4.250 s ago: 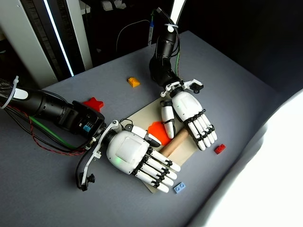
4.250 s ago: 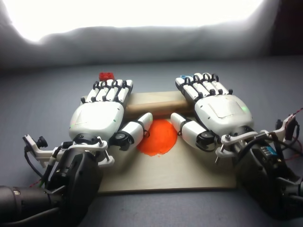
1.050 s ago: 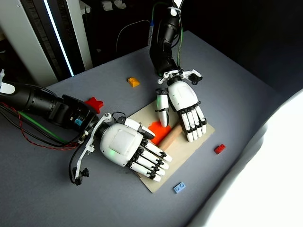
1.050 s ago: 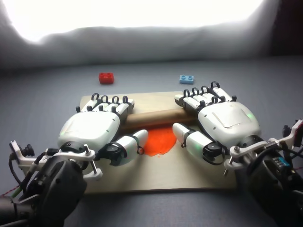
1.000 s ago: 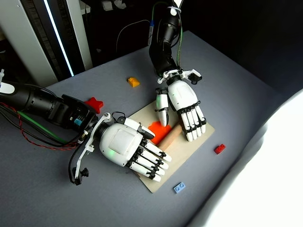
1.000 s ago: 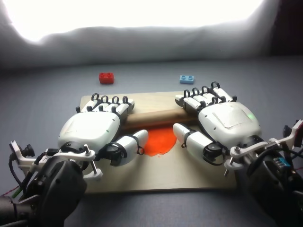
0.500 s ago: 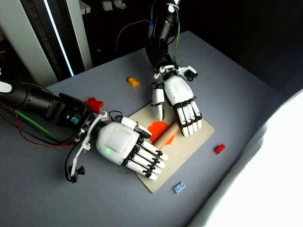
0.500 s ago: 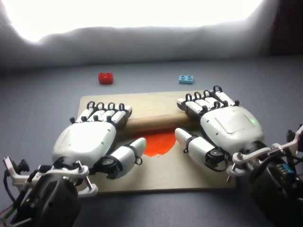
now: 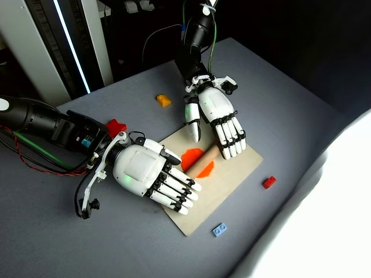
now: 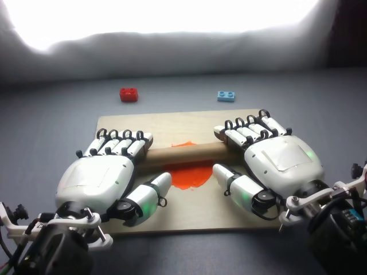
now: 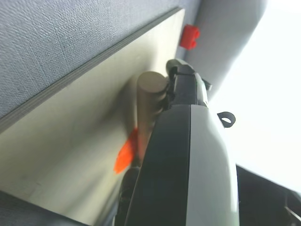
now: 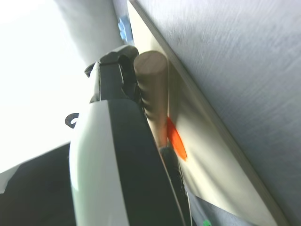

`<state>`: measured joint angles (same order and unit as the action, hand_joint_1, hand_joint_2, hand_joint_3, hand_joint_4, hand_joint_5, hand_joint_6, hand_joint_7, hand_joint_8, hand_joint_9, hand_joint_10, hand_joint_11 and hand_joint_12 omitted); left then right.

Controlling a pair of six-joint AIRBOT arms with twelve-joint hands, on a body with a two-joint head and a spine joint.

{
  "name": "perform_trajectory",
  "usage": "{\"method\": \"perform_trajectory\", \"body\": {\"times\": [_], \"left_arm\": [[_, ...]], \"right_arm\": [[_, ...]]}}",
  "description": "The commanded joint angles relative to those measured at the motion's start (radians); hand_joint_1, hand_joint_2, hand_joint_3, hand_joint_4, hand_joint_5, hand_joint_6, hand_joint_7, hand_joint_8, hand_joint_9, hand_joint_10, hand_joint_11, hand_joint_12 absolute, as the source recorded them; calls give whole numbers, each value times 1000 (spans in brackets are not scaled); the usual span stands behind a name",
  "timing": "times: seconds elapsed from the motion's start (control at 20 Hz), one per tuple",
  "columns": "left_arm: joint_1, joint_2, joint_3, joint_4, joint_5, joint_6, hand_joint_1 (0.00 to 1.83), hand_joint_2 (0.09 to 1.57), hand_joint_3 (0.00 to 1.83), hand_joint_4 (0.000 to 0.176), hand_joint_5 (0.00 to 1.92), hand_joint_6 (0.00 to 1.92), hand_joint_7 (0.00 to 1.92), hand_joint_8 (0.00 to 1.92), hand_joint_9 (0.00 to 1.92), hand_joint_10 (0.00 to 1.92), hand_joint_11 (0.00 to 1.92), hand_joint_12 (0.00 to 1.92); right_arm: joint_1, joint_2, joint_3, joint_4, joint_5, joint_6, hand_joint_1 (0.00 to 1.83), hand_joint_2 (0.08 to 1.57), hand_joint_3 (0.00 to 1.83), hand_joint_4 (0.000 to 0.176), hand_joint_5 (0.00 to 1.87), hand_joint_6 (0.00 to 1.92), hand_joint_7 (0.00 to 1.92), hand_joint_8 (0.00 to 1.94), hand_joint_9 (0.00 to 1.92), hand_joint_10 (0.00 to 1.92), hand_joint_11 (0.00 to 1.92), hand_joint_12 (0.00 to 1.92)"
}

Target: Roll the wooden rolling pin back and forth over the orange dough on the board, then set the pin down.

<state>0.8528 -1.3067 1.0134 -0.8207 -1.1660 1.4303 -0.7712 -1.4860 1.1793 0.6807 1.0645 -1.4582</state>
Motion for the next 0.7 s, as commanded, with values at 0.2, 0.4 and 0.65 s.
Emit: {"method": "perform_trajectory", "body": {"times": [0.2, 0.4, 0.65], "left_arm": [[26, -2, -27, 28, -36, -9, 0, 1441, 0, 0, 199, 1, 236, 1, 216, 2, 0, 363], [42, -1, -48, 30, -41, -12, 0, 1439, 0, 0, 206, 3, 238, 1, 219, 3, 0, 363], [50, -1, -62, 52, -45, -15, 0, 1443, 0, 0, 200, 4, 239, 1, 215, 4, 0, 362]], "right_arm": [[-16, 14, -31, -29, 44, -11, 0, 1540, 0, 0, 234, 233, 391, 1, 224, 280, 0, 661], [-25, 20, -45, -29, 49, -21, 0, 1541, 1, 0, 247, 240, 398, 4, 213, 282, 0, 665], [-43, 26, -67, -29, 56, -35, 0, 1541, 1, 0, 244, 241, 401, 3, 213, 294, 0, 605]]}}
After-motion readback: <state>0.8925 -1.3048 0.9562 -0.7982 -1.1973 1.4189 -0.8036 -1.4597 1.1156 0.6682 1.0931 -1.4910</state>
